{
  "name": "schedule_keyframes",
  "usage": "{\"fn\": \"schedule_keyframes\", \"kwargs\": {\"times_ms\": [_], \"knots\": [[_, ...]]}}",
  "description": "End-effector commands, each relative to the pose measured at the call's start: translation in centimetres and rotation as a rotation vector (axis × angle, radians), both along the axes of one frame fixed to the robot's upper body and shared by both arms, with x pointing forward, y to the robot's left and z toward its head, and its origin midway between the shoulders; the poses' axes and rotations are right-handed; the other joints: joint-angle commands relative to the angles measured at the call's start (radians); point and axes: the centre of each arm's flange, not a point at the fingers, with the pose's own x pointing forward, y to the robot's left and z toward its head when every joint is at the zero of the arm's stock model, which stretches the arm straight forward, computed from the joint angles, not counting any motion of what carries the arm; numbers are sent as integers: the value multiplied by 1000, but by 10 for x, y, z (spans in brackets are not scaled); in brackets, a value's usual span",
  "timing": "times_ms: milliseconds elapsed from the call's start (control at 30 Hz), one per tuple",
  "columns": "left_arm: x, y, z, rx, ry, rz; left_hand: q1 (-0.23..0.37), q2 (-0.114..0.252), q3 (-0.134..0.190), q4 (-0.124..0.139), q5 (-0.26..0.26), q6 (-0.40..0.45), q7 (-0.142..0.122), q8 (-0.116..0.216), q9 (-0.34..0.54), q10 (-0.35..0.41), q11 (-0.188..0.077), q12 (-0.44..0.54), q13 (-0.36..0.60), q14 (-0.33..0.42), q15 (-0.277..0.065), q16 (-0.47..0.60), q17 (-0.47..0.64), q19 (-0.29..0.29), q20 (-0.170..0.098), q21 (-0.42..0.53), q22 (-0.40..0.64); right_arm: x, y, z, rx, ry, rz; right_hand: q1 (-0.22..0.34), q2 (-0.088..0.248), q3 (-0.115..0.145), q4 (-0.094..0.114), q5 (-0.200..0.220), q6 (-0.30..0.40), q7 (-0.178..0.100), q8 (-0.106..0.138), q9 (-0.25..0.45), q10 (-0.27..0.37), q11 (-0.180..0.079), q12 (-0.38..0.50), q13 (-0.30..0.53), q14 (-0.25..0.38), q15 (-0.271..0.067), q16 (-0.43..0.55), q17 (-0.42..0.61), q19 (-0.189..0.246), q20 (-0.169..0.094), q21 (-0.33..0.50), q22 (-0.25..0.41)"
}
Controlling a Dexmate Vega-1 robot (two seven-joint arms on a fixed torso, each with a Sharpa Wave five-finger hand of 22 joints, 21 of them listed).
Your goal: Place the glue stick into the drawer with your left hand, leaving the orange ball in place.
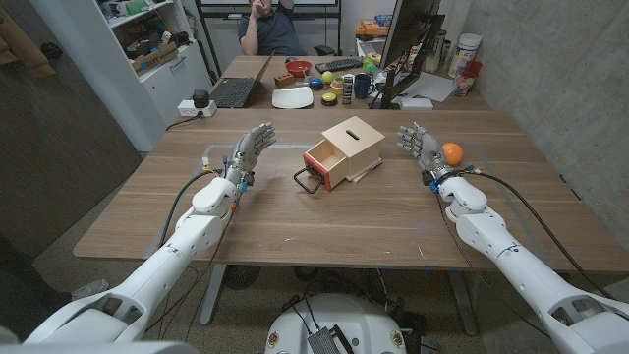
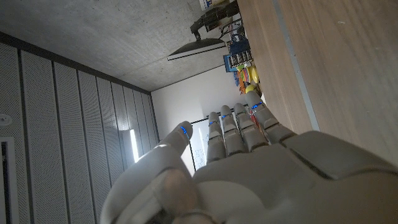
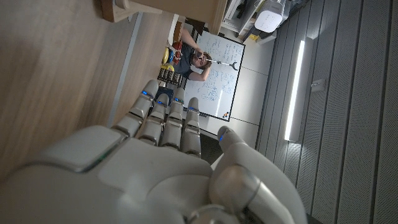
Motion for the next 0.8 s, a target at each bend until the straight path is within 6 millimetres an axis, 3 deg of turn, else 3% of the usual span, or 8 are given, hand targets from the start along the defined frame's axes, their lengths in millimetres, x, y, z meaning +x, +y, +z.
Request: {"fn": "schedule_keyframes", "kwargs": {"times_ms": [33,333,533,800], "knots": [[-13,1,8,103,-20,48,9,-16,4,-6,3,-1,1,4,3,0,-3,2,5,1,-10,0,2,9,3,4,4,-1,-9,-6,12,12,-18,8,0,8,-1,4,6,0,4,5,9,0,6,5,7,-1,7,1,6,0,5,2],[-49,14,27,230,-42,222,22,-18,14,-20,6,-1,-4,4,2,4,-5,4,5,8,-11,-1,-2,12,8,-1,5,-1,-14,-7,17,8,-24,6,-2,8,-1,4,4,0,3,5,11,0,6,5,8,0,7,1,7,0,5,2],[-65,22,27,291,-41,306,54,-50,25,-67,8,13,-17,11,2,25,-24,9,4,33,-27,0,-11,33,7,-2,7,-3,-17,-4,13,-4,-32,5,-3,7,-1,3,3,0,3,5,10,-1,5,6,8,0,7,2,8,1,4,2],[-98,41,35,410,-95,506,69,-78,23,-92,7,10,-37,10,3,30,-38,8,4,39,-34,-3,-14,40,6,-4,9,-9,-22,4,2,-37,-43,-2,-6,3,3,3,3,2,3,5,10,-1,4,6,9,-1,9,3,8,1,4,2]]}}
